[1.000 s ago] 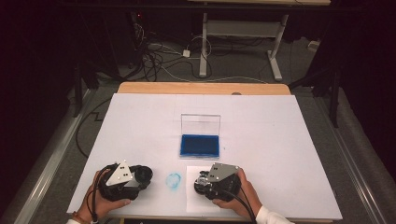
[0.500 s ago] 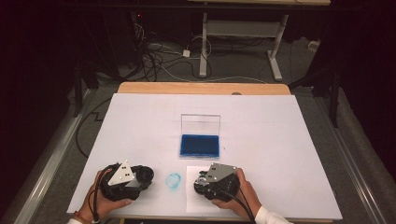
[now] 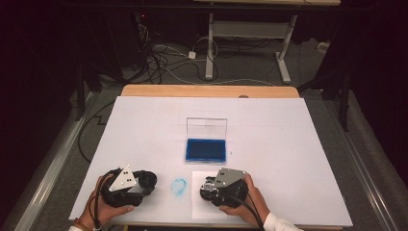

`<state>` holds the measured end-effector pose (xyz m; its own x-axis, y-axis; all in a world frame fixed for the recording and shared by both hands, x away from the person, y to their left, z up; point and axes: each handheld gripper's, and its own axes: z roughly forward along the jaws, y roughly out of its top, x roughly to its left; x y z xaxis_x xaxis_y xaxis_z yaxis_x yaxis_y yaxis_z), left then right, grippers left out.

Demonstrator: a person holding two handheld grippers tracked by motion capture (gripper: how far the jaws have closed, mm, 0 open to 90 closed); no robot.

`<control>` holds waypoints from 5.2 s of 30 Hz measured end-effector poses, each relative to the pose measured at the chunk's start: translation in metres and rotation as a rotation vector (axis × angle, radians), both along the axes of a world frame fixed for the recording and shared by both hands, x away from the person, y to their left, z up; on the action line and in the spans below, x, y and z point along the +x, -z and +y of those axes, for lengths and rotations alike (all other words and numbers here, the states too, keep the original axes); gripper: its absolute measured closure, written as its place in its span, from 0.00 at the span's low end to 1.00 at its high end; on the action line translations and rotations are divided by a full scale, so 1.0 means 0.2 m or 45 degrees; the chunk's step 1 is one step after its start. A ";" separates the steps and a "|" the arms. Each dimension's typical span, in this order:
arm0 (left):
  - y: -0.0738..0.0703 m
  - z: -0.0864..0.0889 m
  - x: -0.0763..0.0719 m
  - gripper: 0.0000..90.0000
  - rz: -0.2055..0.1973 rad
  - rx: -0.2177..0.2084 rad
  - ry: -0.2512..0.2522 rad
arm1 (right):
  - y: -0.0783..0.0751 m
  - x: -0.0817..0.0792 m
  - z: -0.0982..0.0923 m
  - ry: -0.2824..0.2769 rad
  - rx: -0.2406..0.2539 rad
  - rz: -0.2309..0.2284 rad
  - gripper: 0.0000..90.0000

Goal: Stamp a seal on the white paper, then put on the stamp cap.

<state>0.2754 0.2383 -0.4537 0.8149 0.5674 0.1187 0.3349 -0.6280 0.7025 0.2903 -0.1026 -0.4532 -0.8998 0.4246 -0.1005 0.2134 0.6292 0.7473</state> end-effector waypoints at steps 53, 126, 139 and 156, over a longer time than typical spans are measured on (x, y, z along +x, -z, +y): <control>0.00 -0.01 0.00 0.40 0.007 0.013 0.009 | -0.13 0.01 -0.05 0.027 0.094 -0.037 0.63; 0.03 -0.11 0.04 0.40 0.018 0.000 0.065 | -0.37 0.13 -0.32 0.211 0.245 -0.186 0.63; 0.03 -0.22 0.07 0.40 0.022 -0.026 0.122 | -0.40 0.14 -0.28 0.196 0.270 -0.195 0.63; 0.01 -0.36 0.10 0.40 0.020 -0.082 0.188 | -0.42 0.15 -0.16 0.139 0.297 -0.196 0.63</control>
<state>0.2956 0.1655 -0.4550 0.8915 0.4473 0.0725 0.2535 -0.6249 0.7384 0.3201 -0.1346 -0.3684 -0.8290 0.5460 -0.1206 0.1435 0.4162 0.8979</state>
